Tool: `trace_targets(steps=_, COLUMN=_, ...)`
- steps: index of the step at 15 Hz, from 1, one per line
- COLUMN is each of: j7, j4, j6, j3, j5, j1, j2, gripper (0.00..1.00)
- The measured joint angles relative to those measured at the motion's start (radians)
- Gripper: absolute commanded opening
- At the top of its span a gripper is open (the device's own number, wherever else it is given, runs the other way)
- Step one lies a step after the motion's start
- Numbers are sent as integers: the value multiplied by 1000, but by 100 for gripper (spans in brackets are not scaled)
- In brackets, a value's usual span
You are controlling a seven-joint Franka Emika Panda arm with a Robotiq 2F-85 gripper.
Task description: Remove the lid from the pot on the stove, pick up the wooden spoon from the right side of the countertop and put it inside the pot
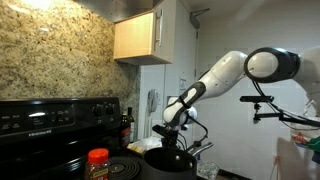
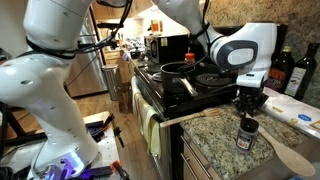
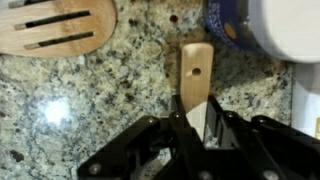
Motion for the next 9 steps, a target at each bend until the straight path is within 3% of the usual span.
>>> trace_targets(steps=5, j7=-4, j4=-36, j6=0, j3=-3, j5=-31, j1=13, j2=-94, gripper=13)
trace_targets(steps=9, j7=-4, j4=-134, j6=-1, j3=-17, j5=-161, j1=61, j2=-259, gripper=13)
